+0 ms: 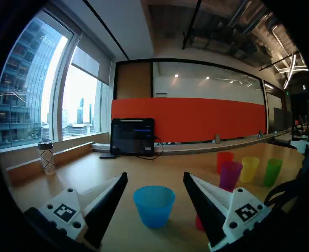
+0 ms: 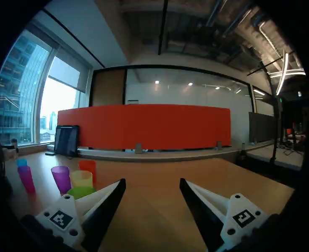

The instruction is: Pour water

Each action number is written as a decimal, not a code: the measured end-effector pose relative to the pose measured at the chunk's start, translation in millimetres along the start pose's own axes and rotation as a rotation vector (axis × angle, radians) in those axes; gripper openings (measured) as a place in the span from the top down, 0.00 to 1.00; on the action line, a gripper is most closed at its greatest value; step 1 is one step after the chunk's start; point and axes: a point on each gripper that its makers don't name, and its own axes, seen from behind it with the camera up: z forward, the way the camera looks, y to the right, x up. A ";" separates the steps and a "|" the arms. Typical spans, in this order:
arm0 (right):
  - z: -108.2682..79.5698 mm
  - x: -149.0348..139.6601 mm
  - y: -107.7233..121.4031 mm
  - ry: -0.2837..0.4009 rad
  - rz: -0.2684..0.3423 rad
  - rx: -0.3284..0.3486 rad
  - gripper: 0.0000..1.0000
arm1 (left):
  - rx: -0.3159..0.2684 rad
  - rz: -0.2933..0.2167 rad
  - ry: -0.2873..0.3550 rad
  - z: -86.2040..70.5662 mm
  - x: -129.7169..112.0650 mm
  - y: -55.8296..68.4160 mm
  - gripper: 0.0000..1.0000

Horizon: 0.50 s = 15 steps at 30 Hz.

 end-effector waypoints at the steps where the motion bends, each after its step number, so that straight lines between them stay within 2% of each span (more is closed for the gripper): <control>1: 0.0 0.0 0.1 0.000 0.000 0.000 0.01 | 0.000 0.000 0.000 0.0 0.0 0.1 0.01; 15: -0.5 -0.7 3.0 -0.001 0.000 -0.005 0.01 | 0.000 0.000 0.000 -0.6 -0.5 -0.1 0.01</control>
